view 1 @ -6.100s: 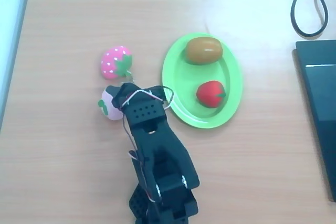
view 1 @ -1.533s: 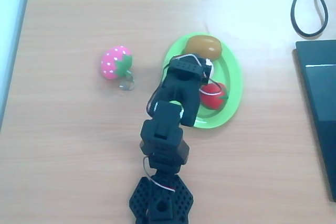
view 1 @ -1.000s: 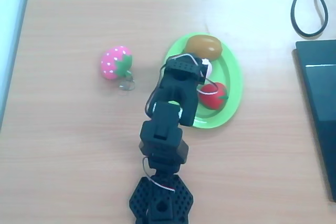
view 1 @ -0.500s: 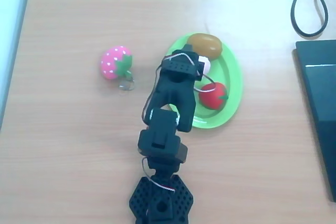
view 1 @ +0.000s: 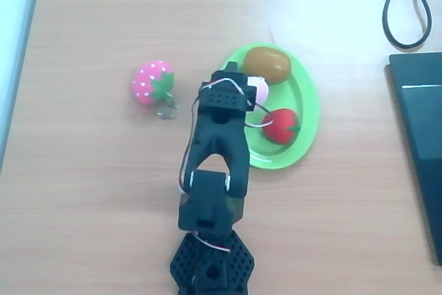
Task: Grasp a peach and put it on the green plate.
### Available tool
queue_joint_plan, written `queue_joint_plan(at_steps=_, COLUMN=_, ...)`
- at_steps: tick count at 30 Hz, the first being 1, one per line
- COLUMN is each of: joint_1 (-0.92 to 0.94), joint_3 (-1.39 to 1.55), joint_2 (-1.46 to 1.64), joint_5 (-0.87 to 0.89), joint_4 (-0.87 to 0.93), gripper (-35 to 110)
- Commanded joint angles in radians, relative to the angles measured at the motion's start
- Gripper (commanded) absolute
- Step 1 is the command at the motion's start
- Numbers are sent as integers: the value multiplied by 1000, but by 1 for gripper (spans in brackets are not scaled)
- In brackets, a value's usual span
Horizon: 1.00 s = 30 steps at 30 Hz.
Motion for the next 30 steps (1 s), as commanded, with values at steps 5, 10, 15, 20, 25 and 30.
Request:
queue_joint_plan(at_steps=5, joint_1=-31, joint_3=18, joint_2=184, joint_5=11, joint_4=43, gripper=35)
queue_joint_plan(at_steps=10, joint_1=-28, joint_3=18, joint_2=299, joint_5=-8, joint_4=37, gripper=25)
queue_joint_plan(at_steps=15, joint_1=-34, joint_3=18, joint_2=413, joint_5=-6, joint_4=25, gripper=18)
queue_joint_plan(at_steps=20, joint_1=-48, joint_3=101, joint_2=541, joint_5=-3, joint_4=-64, gripper=8)
queue_joint_plan(at_steps=25, joint_1=-75, joint_3=215, joint_2=695, joint_5=14, joint_4=-97, gripper=-2)
queue_joint_plan(at_steps=30, joint_1=-121, joint_3=344, joint_2=807, joint_5=0, joint_4=-144, gripper=-4)
